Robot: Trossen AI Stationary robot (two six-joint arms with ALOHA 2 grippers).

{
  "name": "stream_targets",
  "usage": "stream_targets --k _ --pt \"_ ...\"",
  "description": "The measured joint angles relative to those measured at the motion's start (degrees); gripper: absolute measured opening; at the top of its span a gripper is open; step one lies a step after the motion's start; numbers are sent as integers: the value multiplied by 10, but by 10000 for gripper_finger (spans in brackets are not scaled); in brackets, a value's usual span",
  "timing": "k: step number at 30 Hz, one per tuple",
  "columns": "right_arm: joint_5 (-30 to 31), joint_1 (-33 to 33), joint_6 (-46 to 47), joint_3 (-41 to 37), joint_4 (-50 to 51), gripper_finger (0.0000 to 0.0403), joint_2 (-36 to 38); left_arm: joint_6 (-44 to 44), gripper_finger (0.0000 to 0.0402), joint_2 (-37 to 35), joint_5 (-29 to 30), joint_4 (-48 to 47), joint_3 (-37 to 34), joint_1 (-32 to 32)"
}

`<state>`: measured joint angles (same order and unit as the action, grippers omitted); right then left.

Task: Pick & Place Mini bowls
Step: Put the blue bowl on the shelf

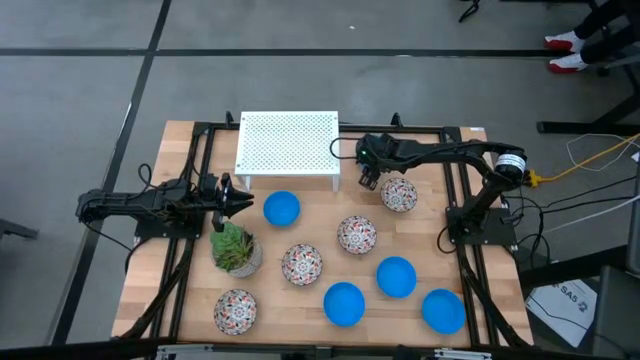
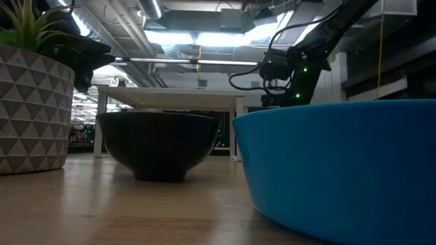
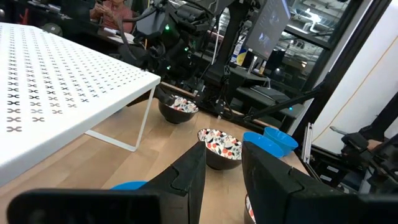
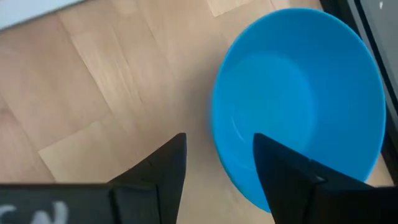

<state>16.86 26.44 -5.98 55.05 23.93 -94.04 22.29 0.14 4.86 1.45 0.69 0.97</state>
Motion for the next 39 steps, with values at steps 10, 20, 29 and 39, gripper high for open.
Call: stream_targets --k 10,20,29,39 --pt "-19 -2 -33 0 -28 184 0 0 100 0 0 0 0 0" --pt "-19 -8 -31 0 -35 184 0 0 100 0 0 0 0 0" --pt "-15 -8 -19 0 -29 164 0 0 100 0 0 0 0 0" --pt "-21 -8 -18 0 -28 25 0 0 100 0 0 0 0 0"
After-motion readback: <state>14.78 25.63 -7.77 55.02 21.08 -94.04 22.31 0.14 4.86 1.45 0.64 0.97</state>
